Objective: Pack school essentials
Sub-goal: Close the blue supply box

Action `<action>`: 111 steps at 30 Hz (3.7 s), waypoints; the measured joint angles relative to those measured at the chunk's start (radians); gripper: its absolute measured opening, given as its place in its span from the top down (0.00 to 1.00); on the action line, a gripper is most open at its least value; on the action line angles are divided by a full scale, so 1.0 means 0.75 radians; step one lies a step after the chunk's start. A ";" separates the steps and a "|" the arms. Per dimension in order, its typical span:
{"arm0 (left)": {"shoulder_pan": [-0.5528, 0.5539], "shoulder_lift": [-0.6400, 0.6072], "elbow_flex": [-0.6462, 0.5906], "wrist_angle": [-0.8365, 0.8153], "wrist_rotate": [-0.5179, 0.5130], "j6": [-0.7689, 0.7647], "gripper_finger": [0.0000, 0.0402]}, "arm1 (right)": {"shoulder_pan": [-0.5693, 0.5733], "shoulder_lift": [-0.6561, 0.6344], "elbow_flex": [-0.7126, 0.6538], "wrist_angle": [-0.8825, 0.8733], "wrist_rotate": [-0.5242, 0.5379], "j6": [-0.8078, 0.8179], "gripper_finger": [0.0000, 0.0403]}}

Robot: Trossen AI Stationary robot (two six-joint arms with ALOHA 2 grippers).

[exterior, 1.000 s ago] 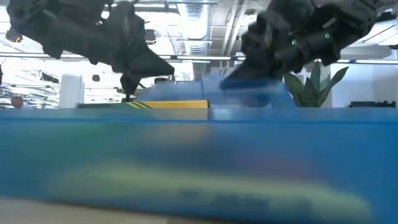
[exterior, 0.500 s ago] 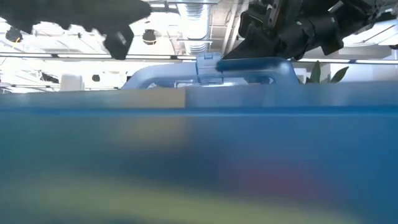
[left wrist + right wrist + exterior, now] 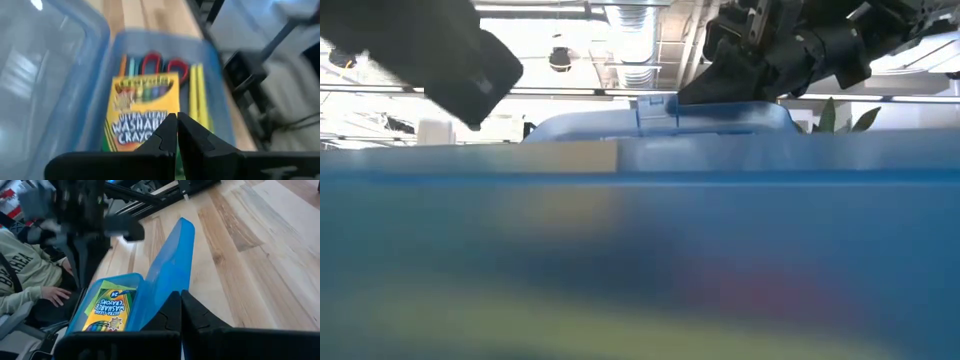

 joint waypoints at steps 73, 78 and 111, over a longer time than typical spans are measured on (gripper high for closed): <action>0.222 0.141 0.268 -0.522 -0.337 -0.123 1.00 | 0.041 0.001 0.000 0.114 -0.070 0.037 0.98; 0.167 0.097 0.347 -0.627 -0.417 -0.084 1.00 | 0.042 0.002 0.001 0.102 -0.071 0.037 0.98; -0.150 0.340 0.358 -0.443 0.032 -0.219 1.00 | 0.043 -0.001 0.003 0.116 -0.070 0.037 0.98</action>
